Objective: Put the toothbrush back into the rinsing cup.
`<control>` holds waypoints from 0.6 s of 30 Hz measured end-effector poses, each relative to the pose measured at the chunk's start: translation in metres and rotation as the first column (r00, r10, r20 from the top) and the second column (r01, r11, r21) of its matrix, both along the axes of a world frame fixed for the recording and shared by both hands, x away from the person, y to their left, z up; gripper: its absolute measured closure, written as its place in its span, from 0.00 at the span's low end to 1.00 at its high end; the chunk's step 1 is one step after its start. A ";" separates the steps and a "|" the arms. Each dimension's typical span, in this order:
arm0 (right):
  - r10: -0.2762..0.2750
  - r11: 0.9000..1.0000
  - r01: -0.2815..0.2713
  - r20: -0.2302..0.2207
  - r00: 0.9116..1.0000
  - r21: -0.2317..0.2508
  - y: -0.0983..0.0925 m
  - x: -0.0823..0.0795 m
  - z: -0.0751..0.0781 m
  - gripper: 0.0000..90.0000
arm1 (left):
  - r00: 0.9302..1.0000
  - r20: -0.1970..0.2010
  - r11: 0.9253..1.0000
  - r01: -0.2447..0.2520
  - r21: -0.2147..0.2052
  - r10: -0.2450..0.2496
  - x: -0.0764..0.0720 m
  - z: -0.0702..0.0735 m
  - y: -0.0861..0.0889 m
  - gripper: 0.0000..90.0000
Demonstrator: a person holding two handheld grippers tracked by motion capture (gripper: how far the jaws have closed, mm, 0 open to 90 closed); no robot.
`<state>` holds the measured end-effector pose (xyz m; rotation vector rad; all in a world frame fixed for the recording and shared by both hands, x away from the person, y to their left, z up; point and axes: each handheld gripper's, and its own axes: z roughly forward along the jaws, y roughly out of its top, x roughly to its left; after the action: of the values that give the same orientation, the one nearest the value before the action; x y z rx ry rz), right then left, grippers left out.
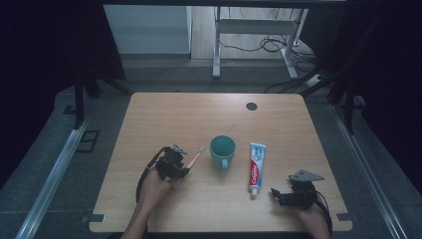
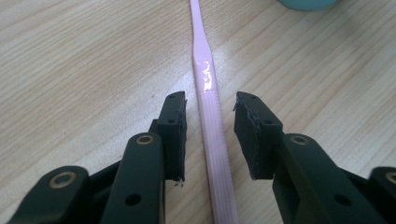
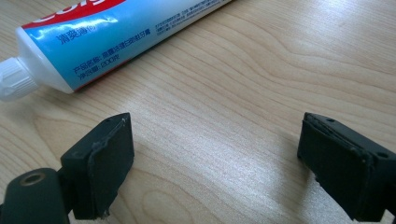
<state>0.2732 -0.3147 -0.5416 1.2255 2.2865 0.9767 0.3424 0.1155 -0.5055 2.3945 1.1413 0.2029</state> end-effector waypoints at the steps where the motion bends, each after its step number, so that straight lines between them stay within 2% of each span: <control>1: 0.000 1.000 0.000 0.000 1.000 0.000 0.000 0.000 0.000 0.11 | 1.000 -0.007 1.000 0.004 0.012 -0.004 0.002 0.001 -0.002 0.70; 9: 0.000 1.000 0.000 0.001 1.000 0.001 0.000 0.000 0.000 0.11 | 0.996 -0.093 0.995 0.014 0.096 -0.005 0.018 0.007 -0.018 0.69; 18: 0.001 1.000 -0.001 0.001 1.000 0.000 0.000 0.000 0.000 0.11 | 0.977 -0.213 0.984 0.017 0.175 0.021 0.036 0.009 -0.033 0.69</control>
<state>0.2734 -0.3148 -0.5416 1.2240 2.2864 0.9769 0.3788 0.0829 -0.4962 2.6219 1.2690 0.0471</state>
